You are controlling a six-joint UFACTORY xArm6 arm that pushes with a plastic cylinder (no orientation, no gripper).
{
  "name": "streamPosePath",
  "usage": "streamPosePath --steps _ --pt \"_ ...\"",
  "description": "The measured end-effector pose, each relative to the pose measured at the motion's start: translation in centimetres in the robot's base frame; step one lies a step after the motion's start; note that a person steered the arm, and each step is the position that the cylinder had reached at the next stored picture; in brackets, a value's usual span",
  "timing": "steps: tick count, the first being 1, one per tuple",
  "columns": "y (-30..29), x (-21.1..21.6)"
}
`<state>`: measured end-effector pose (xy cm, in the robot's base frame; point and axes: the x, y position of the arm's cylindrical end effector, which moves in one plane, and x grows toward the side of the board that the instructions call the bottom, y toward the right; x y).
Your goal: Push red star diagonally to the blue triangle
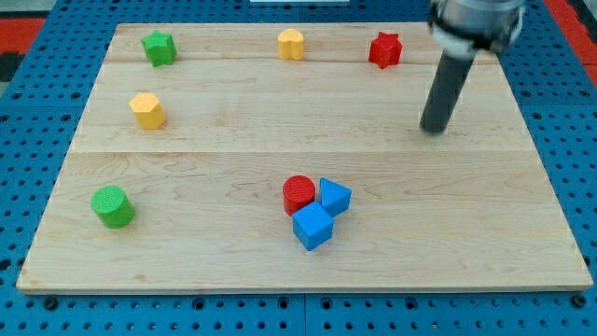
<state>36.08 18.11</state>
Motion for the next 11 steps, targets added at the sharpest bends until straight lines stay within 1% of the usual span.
streamPosePath --steps 1,2,3,4,5,6,7,8,10,11 --pt "4.2 -9.7" --pt "-0.1 -16.0" --pt "-6.5 -12.4" --pt "-12.5 -6.8" --pt "-10.9 -4.8" --pt "-10.2 -10.9" --pt "-8.9 -6.2" --pt "-11.2 1.0" --pt "-11.4 -3.6" --pt "-11.4 -4.2"
